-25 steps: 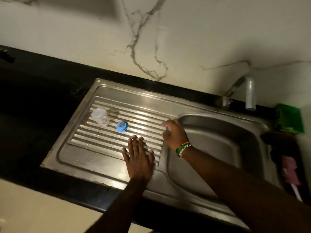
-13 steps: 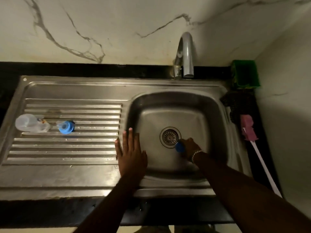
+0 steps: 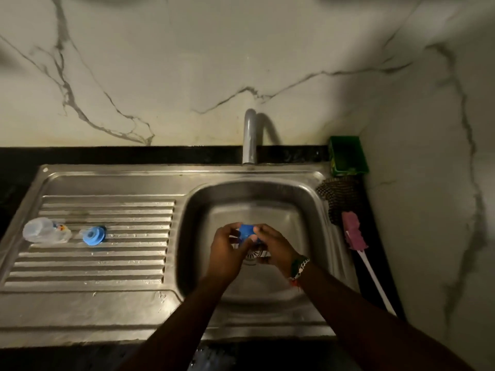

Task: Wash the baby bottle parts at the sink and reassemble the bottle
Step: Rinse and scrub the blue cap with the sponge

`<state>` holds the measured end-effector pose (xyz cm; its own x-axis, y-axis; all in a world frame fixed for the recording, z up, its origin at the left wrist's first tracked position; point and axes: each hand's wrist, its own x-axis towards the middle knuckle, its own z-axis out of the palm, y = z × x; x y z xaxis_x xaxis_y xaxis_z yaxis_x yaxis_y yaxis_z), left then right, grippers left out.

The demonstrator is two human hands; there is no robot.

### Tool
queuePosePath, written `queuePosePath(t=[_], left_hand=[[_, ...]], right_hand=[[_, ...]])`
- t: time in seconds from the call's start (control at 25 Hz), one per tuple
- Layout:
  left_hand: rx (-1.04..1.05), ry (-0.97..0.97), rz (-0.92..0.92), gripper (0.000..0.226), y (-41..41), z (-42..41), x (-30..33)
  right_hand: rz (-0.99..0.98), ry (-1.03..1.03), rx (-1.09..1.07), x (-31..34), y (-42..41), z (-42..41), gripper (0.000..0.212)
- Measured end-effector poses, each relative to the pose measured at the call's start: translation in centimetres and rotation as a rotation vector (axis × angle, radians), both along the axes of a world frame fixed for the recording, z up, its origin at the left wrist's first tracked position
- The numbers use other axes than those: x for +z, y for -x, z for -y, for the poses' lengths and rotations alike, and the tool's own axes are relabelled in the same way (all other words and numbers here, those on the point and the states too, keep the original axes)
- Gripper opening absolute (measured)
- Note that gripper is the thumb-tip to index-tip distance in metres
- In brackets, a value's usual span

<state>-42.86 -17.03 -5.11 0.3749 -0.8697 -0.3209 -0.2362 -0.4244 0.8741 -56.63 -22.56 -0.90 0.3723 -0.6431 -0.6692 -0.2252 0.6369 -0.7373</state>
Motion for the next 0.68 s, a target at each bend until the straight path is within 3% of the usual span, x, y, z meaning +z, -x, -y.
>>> queuePosePath(t=[0.12, 0.28, 0.36, 0.48, 0.6, 0.68], left_hand=[[0.070, 0.102, -0.074, 0.046, 1.3, 2.7, 3.3], [0.089, 0.223, -0.069, 0.056, 1.1, 5.8, 6.3], [0.081, 0.234, -0.019, 0.058, 0.7, 7.2, 7.2], [0.070, 0.230, 0.004, 0.051, 0.0, 9.1, 8.2], [0.054, 0.197, 0.013, 0.047, -0.7, 10.4, 8.5], [0.052, 0.200, -0.023, 0.047, -0.9, 10.8, 8.0]], right_hand=[[-0.079, 0.184, 0.035, 2.4, 1.2, 3.1, 0.035], [-0.251, 0.524, 0.107, 3.2, 0.0, 11.2, 0.049], [-0.355, 0.608, 0.267, 3.3, -1.4, 14.4, 0.060], [-0.539, 0.744, 0.520, 3.8, -4.6, 17.4, 0.060], [-0.536, 0.835, 0.669, 3.4, -5.1, 18.0, 0.063], [-0.505, 0.824, 0.630, 2.0, -4.6, 18.0, 0.062]])
